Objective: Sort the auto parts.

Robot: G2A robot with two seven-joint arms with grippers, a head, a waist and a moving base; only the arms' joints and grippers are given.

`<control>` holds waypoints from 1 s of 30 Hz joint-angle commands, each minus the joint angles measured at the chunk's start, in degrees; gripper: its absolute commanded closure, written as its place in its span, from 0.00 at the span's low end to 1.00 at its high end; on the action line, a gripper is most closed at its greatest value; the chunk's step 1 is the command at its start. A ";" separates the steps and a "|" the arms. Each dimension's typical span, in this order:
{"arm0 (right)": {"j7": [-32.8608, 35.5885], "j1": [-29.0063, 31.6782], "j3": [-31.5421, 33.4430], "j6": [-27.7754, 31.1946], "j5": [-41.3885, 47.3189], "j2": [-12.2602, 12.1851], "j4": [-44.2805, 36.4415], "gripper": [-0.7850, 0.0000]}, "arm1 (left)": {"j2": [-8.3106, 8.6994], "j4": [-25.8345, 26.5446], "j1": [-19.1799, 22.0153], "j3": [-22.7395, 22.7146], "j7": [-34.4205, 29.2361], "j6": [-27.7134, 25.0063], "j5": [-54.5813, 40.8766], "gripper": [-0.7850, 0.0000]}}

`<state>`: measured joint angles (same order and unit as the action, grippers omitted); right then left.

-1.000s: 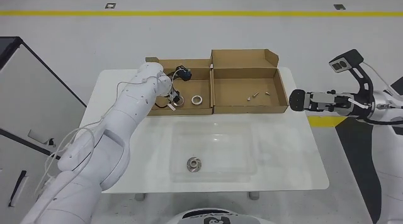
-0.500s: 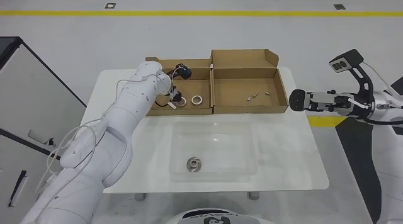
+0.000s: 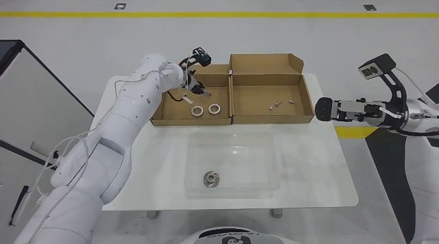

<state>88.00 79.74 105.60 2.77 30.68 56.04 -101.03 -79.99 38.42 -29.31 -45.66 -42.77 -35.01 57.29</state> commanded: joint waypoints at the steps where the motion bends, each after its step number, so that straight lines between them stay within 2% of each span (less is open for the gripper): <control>1: 0.00 0.00 0.00 0.00 0.00 0.00 0.00 0.00 | 1.74 7.64 -2.99 -2.42 -1.58 -0.35 -0.06 0.00; 2: 0.00 0.00 0.00 0.00 0.00 0.00 0.00 0.00 | 2.74 11.72 -4.86 -4.06 -3.12 -0.06 -0.04 0.00; 3: 0.00 0.00 0.00 0.00 0.00 0.00 0.00 0.00 | 4.06 18.44 -7.81 -6.24 -5.57 0.15 0.08 0.00; 4: 0.00 0.00 0.00 0.00 0.00 0.00 0.00 0.00 | 4.68 21.95 -9.58 -7.42 -6.81 0.11 -0.27 0.00; 8: 0.00 0.00 0.00 0.00 0.00 0.00 0.00 0.00 | 8.18 44.27 -21.67 -14.92 -15.64 0.25 -2.60 0.00; 10: 0.00 0.00 0.00 0.00 0.00 0.00 0.00 0.00 | 9.26 52.23 -26.37 -17.46 -18.51 -0.11 -3.78 0.00; 13: 0.00 0.00 0.00 0.00 0.00 0.00 0.00 0.00 | 10.35 60.83 -31.50 -19.55 -21.89 -0.63 -5.17 0.00; 16: 0.00 0.00 0.00 0.00 0.00 0.00 0.00 0.00 | 10.99 66.11 -34.80 -19.87 -24.01 -1.37 -7.01 0.00; 19: 0.00 0.00 0.00 0.00 0.00 0.00 0.00 0.00 | 11.43 68.53 -36.76 -18.80 -25.13 -1.36 -8.32 0.00; 30: 0.00 0.00 0.00 0.00 0.00 0.00 0.00 0.00 | 13.11 70.58 -37.98 -12.46 -27.53 1.04 -12.68 0.00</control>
<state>88.00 79.74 105.60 2.77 30.68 56.04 -101.03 -67.09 108.79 -67.57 -58.63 -69.65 -34.66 44.27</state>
